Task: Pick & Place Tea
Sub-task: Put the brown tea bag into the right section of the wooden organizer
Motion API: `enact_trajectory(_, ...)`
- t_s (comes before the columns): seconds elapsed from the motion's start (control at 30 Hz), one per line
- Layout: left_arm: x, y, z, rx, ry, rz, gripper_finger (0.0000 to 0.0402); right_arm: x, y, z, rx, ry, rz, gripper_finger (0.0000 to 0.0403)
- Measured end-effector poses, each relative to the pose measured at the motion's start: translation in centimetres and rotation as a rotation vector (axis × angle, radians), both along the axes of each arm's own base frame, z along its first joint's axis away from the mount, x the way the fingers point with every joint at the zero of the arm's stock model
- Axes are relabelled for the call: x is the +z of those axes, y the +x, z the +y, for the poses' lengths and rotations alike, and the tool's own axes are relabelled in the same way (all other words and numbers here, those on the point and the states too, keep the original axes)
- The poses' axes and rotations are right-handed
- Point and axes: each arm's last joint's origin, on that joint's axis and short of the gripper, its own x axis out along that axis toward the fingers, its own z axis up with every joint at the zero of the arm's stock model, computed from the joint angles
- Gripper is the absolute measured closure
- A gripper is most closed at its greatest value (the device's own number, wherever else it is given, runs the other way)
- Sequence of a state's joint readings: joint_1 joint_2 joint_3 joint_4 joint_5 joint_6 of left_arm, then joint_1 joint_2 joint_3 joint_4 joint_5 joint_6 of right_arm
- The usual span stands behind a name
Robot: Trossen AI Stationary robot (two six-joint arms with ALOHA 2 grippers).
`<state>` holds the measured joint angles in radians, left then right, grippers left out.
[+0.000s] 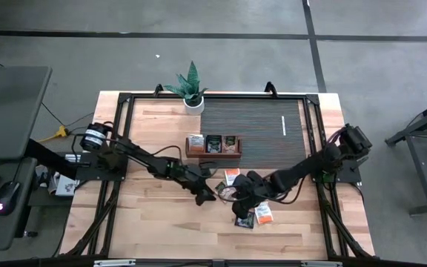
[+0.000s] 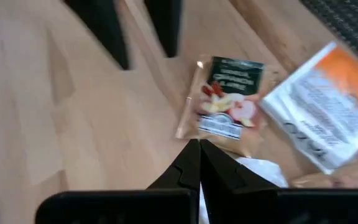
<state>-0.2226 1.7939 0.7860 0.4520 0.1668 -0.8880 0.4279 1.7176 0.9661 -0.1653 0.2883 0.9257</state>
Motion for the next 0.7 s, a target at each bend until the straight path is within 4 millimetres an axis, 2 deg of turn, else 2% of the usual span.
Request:
enact_trajectory(0.17,0.6,1.1,-0.2,0.015,0.018,-0.021,0.0216,-0.9,0.4,0.5,0.006,-0.009,-0.016,0.0403)
enact_trajectory(0.33,0.5,1.3,-0.1,0.058,0.051,-0.002,0.0216,-2.3,1.0,0.8,0.006,-0.036,-0.025,0.0403)
enact_trajectory(0.7,0.1,1.1,0.2,0.116,0.085,0.044,0.0216,-3.0,0.9,0.6,-0.011,-0.081,0.005,0.0402)
